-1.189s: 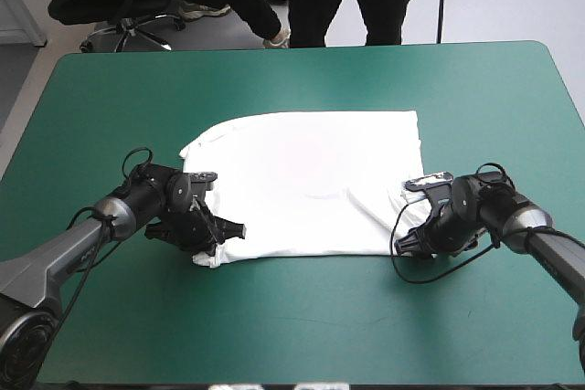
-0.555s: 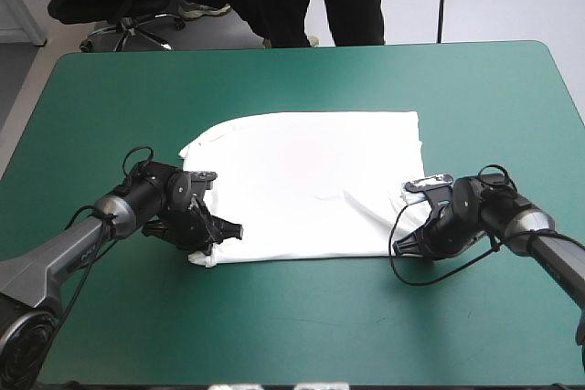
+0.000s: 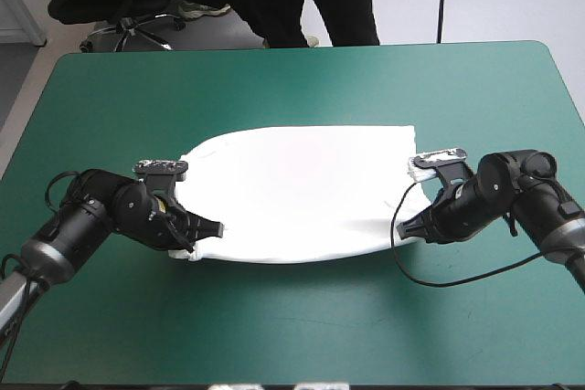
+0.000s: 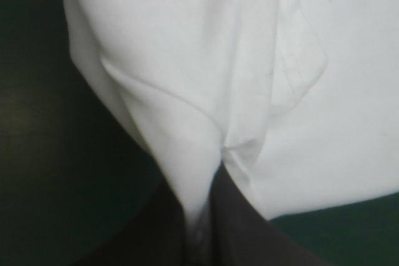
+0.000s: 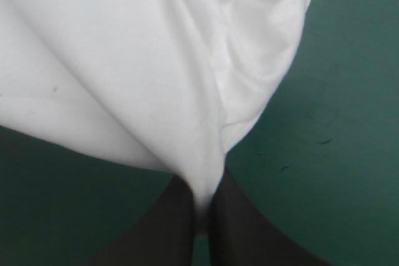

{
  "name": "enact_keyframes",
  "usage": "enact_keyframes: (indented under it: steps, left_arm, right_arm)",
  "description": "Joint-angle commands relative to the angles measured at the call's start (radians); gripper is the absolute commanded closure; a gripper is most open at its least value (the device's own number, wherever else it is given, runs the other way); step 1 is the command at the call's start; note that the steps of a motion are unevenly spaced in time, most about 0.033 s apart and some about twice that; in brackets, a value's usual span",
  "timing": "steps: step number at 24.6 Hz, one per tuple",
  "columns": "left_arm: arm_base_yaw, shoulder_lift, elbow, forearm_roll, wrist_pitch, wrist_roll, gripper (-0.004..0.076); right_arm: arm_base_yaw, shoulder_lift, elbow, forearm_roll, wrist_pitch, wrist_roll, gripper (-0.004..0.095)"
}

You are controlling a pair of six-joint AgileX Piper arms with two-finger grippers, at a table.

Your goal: Fold the cloth

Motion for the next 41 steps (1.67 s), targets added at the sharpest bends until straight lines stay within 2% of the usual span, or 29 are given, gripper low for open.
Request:
enact_keyframes:
  steps: [1, 4, 6, 9, 14, 18, 20, 27, 31, 36, 39, 41]
  left_arm:
    - [-0.002, -0.071, -0.046, -0.016, -0.020, -0.021, 0.0741]
    - [-0.002, -0.078, -0.102, -0.016, -0.041, -0.031, 0.0741]
    - [-0.002, -0.078, -0.126, 0.017, -0.118, -0.067, 0.0741]
    - [-0.002, -0.056, -0.139, 0.111, -0.260, -0.130, 0.0741]
    - [-0.002, 0.031, -0.141, 0.291, -0.474, -0.259, 0.0741]
    - [-0.002, 0.124, -0.141, 0.426, -0.611, -0.338, 0.0741]
    - [-0.002, 0.160, -0.141, 0.486, -0.643, -0.397, 0.0741]
    - [-0.002, 0.284, -0.141, 0.692, -0.722, -0.581, 0.0741]
    - [-0.002, 0.344, -0.141, 0.748, -0.779, -0.601, 0.0741]
    - [-0.002, 0.410, -0.154, 0.742, -0.773, -0.602, 0.0740]
    - [-0.002, 0.436, -0.169, 0.739, -0.770, -0.602, 0.0723]
    - [-0.002, 0.444, -0.178, 0.731, -0.767, -0.602, 0.0688]
  right_arm:
    - [-0.001, -0.052, -0.058, 0.013, 0.003, 0.011, 0.0925]
    - [-0.001, -0.052, -0.097, 0.011, -0.030, 0.029, 0.0925]
    - [-0.001, -0.052, -0.122, 0.011, -0.090, 0.049, 0.0926]
    - [-0.001, -0.041, -0.170, -0.011, -0.238, 0.083, 0.0925]
    - [-0.002, 0.071, -0.245, -0.086, -0.444, 0.128, 0.0925]
    - [-0.041, 0.229, -0.346, -0.081, -0.473, 0.128, 0.0925]
    - [-0.057, 0.279, -0.383, -0.081, -0.489, 0.128, 0.0925]
    - [-0.079, 0.413, -0.483, -0.036, -0.491, 0.116, 0.0925]
    - [-0.079, 0.472, -0.488, -0.008, -0.498, 0.094, 0.0925]
    - [-0.079, 0.539, -0.488, 0.030, -0.487, 0.040, 0.0922]
    - [-0.079, 0.567, -0.488, 0.057, -0.470, -0.010, 0.0859]
    - [-0.079, 0.574, -0.488, 0.085, -0.451, -0.061, 0.0752]
